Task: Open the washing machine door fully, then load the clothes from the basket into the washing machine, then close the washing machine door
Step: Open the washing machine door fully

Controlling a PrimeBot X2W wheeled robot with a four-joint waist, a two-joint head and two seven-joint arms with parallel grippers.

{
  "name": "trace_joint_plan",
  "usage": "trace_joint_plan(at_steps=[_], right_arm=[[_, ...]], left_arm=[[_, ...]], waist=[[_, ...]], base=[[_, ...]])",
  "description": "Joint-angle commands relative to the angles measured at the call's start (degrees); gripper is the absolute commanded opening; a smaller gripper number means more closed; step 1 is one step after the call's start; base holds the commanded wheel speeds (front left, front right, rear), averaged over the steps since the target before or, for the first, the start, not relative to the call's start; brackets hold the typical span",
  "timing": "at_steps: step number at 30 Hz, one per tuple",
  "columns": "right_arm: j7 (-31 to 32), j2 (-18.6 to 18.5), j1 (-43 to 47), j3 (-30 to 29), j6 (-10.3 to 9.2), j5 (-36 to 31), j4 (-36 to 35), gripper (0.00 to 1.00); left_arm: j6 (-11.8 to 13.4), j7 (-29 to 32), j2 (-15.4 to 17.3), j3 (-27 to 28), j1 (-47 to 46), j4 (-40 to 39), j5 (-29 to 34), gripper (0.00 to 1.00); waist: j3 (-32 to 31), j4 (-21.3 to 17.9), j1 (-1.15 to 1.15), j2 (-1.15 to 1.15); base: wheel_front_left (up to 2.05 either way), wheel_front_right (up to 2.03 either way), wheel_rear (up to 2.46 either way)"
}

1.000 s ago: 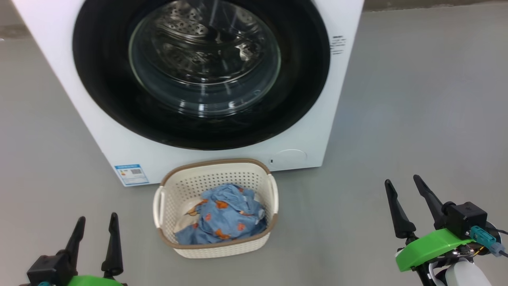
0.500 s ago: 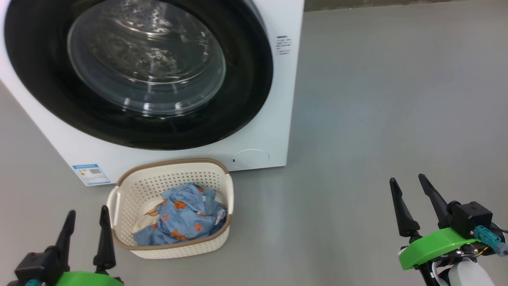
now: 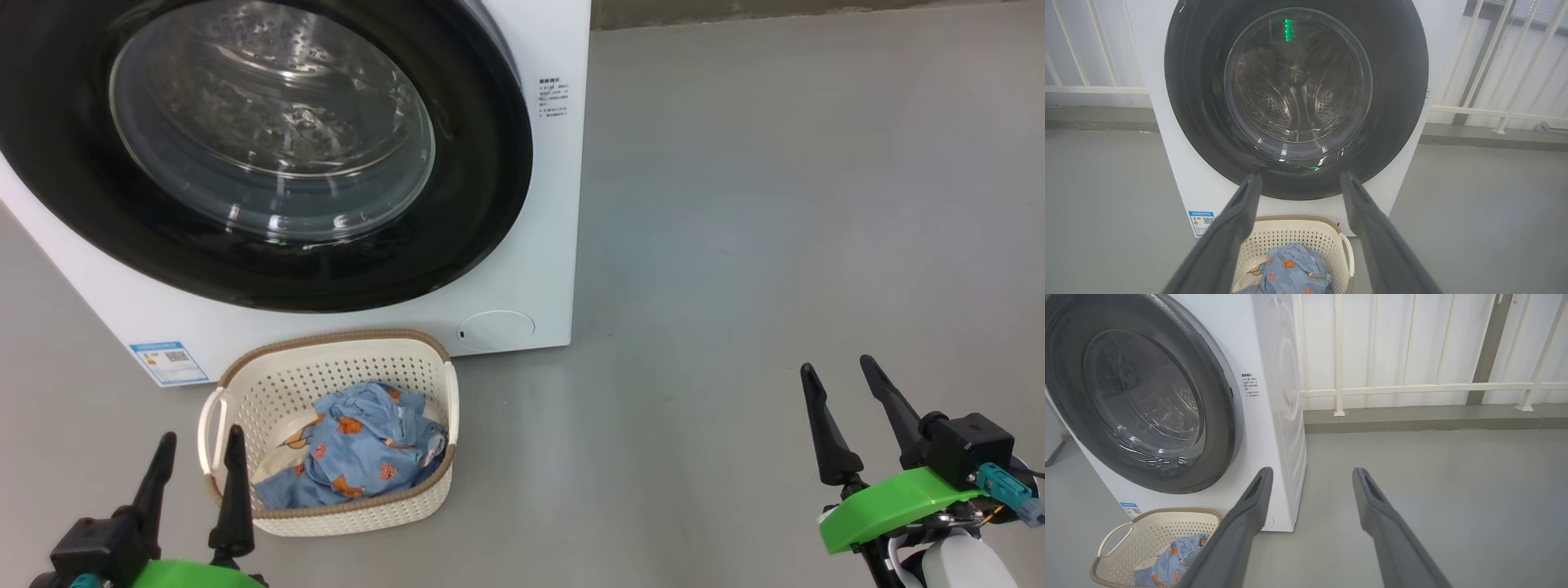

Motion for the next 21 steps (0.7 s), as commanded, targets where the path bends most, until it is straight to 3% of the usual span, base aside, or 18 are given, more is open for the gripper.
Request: trace_joint_plan(at_steps=[1,15,21], right_arm=[[-0.69,-0.41,-1.37,1.29,-0.06,0.81,-1.61,1.0],[-0.69,-0.26,-1.71,1.32,-0.06,1.4,-1.12,1.0],[-0.69,0.17,-2.91,0.25,-0.06,4.93,-0.39,1.0]], left_arm=[[-0.09,-0.37,1.33,1.78,-1.43,-1.89,0.54,1.0],[-0.09,-0.37,0.92,2.03,-0.62,-2.09,1.56,1.0],[-0.09,-0.37,0.98,0.6,-0.24,-1.66,2.29,1.0]], waist=[[-0.04,-0.02,0.0,0.0],[-0.38,0.0,0.0,0.0],[-0.22,0.62,0.0,0.0]], base=[[0.0,0.0,0.0],[0.0,0.0,0.0],[0.0,0.0,0.0]])
